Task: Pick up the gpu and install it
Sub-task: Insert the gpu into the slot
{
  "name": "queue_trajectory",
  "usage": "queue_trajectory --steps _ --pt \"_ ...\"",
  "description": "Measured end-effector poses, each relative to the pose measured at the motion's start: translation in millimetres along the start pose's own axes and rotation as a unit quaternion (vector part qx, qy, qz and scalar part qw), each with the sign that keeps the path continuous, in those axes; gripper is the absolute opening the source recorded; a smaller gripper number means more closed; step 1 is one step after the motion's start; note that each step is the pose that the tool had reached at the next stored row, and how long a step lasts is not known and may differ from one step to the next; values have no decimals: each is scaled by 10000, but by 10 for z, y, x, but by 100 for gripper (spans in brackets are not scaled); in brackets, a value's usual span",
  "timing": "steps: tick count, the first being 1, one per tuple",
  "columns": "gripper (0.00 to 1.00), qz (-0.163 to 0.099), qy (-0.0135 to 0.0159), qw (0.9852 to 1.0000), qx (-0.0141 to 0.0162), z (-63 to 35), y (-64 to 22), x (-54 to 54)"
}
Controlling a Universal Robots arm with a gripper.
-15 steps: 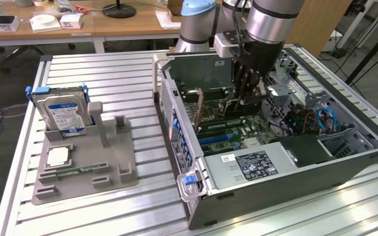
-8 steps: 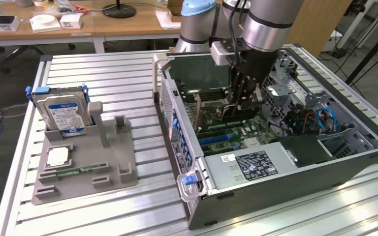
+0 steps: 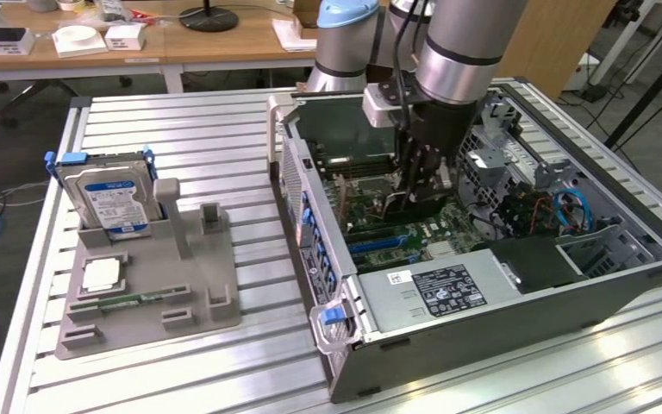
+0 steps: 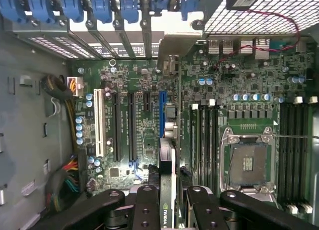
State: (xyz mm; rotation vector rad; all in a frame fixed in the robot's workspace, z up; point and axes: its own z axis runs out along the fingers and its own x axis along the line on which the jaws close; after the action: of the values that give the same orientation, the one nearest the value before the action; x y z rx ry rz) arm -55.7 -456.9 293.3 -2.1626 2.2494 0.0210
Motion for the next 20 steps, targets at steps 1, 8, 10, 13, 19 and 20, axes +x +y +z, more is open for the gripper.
queue_trajectory --steps 1,8,10,13,19,20 --pt "26 0 0 10000 0 17 2 2" --pt "26 0 4 10000 1 91 5 25" --pt "26 -3 8 10000 0 100 7 28" --pt "26 -3 11 10000 0 100 7 28" --pt "26 -3 8 10000 2 113 9 27" --pt "26 -3 10 10000 1 119 9 29"
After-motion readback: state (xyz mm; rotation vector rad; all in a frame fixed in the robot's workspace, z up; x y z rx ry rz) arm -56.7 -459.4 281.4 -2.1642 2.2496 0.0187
